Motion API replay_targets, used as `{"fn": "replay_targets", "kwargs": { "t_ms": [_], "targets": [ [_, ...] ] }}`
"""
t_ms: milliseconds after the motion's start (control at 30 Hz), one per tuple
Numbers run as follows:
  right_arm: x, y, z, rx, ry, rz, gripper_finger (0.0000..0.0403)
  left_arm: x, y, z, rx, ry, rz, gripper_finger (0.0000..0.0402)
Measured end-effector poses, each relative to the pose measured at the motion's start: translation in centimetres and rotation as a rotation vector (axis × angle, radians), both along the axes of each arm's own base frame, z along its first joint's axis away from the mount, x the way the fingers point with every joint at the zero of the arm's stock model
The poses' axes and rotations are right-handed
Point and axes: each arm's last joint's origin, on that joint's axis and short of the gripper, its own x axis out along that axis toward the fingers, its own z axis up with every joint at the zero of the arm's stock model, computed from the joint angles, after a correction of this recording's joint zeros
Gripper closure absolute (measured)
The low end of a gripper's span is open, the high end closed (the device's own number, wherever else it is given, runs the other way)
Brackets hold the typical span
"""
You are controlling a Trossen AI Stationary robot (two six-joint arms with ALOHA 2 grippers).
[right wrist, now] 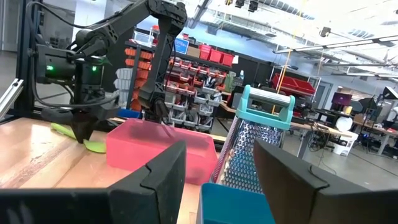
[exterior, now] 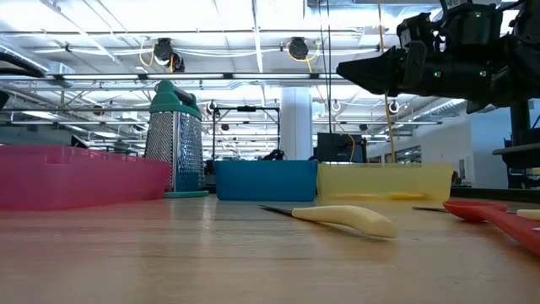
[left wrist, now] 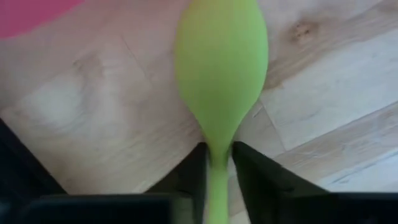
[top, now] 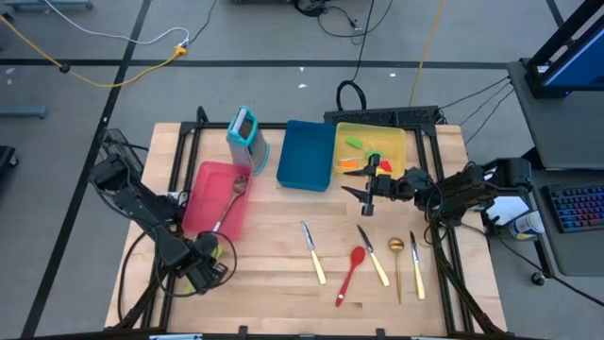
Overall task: Pick & Place Kitchen Items
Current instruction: Put the green serving spoon into the pink bin
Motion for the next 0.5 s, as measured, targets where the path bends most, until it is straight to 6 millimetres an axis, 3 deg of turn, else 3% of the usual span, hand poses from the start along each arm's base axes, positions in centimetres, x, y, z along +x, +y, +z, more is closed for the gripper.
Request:
{"fn": "replay_targets", "kwargs": {
  "t_ms": [133, 333, 500],
  "targets": [
    [0.0, 0.0, 0.0, 0.000, 0.001, 0.000, 0.0222, 0.1, 0.0, 0.0, 0.021, -0.035, 0.025, 0.0384],
    [0.0, 0.0, 0.0, -0.001, -0.002, 0.000, 0.0222, 0.6, -0.1, 0.4, 0.028, -0.043, 0.010, 0.0367],
    [0.0, 0.0, 0.0, -0.001, -0.002, 0.000, 0.0222, 2.2, -0.5, 2.0, 0.059, -0.160, -0.002, 0.0399]
  ]
}}
